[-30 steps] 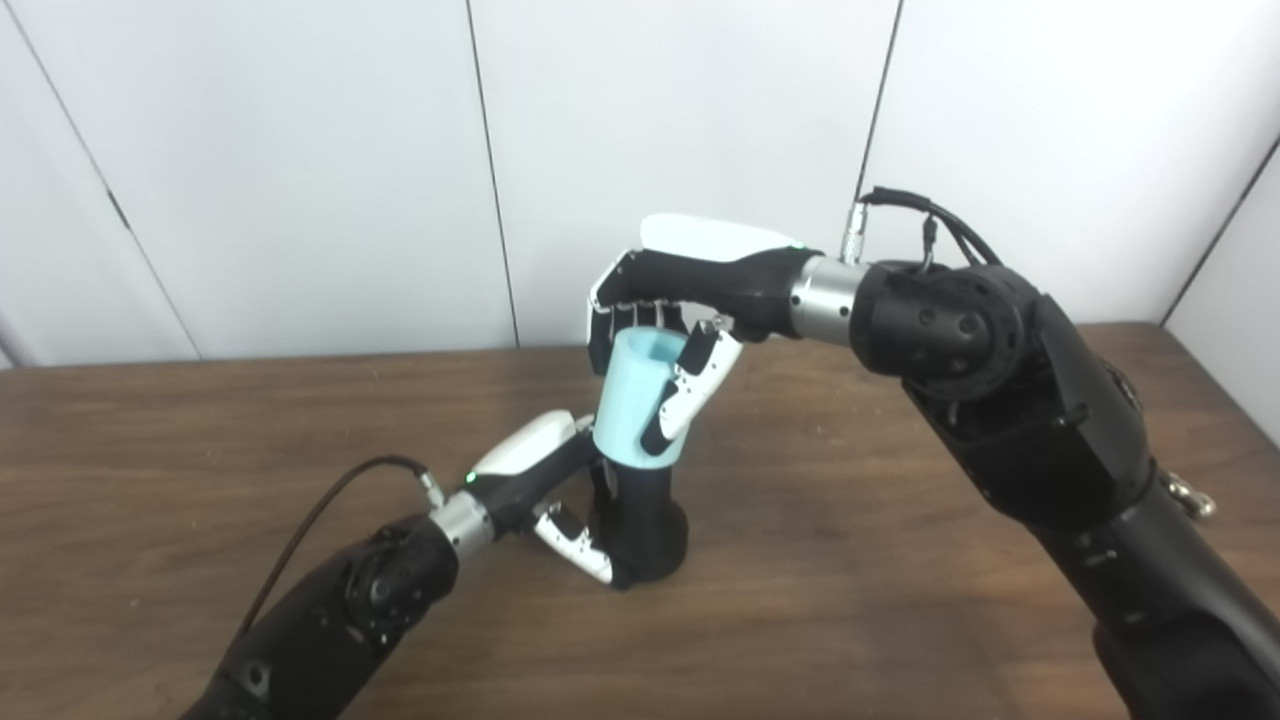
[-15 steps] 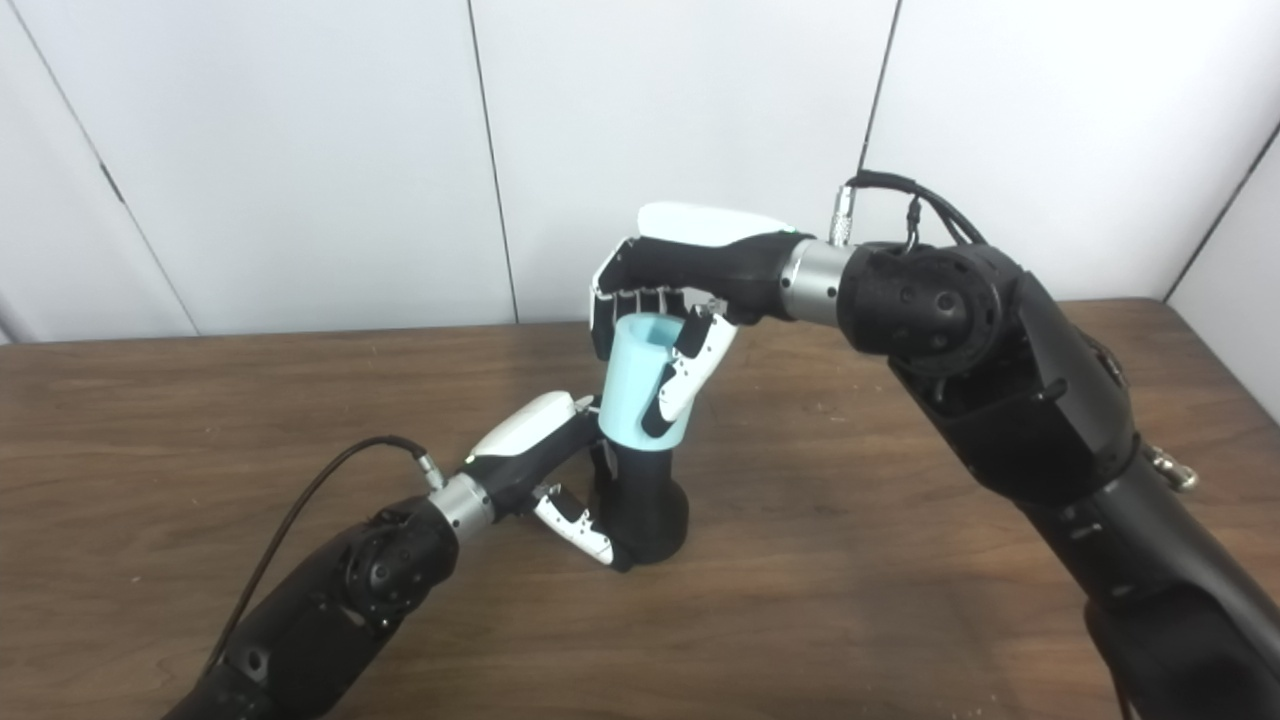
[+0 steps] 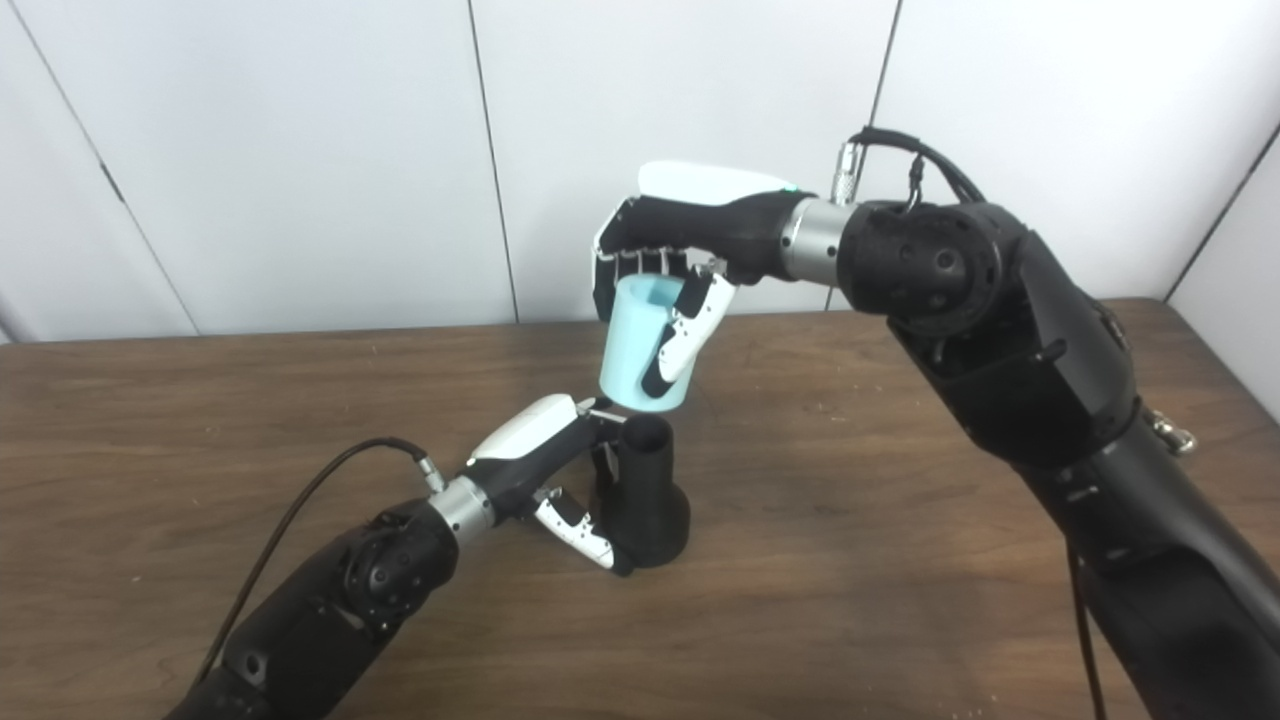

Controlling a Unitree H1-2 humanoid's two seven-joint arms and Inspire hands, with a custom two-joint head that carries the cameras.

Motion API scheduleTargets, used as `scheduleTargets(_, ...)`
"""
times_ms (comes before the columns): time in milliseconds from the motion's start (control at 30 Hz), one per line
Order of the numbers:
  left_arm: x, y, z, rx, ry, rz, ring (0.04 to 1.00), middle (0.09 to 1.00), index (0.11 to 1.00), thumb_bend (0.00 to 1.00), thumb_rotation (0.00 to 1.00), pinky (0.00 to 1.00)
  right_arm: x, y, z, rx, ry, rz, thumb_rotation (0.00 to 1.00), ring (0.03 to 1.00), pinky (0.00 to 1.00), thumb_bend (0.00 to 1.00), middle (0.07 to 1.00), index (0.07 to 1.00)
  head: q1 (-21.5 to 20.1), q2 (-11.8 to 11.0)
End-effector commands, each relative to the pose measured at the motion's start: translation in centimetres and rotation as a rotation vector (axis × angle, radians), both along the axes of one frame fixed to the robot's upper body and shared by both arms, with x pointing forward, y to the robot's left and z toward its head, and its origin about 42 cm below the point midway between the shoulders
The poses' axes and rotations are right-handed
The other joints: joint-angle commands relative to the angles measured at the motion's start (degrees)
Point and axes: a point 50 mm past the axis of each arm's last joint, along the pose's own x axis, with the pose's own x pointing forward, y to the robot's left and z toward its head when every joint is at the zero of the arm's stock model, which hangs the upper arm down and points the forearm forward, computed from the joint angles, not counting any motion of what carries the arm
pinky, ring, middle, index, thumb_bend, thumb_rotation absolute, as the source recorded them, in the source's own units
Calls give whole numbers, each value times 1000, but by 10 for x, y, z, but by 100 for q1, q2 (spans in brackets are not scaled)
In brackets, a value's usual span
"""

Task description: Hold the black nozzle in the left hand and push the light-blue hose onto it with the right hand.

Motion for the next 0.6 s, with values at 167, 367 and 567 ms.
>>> scheduleTargets(167, -25, 12, -55, 201, 186, -42, 635, 499, 477, 525, 0, 1000, -5, -4, 20, 14, -104, 13, 0, 459, 351, 502, 488, 471, 3, 37)
scheduleTargets(367, -25, 13, -52, 199, 178, -37, 631, 495, 478, 526, 0, 1000, -6, -3, 8, -24, -69, 9, 0, 459, 353, 502, 487, 471, -4, 70)
scheduleTargets(567, -26, 14, -52, 198, 179, -36, 628, 488, 481, 526, 0, 1000, -7, -3, -2, -50, -27, 14, 0, 457, 355, 502, 483, 474, -20, 105)
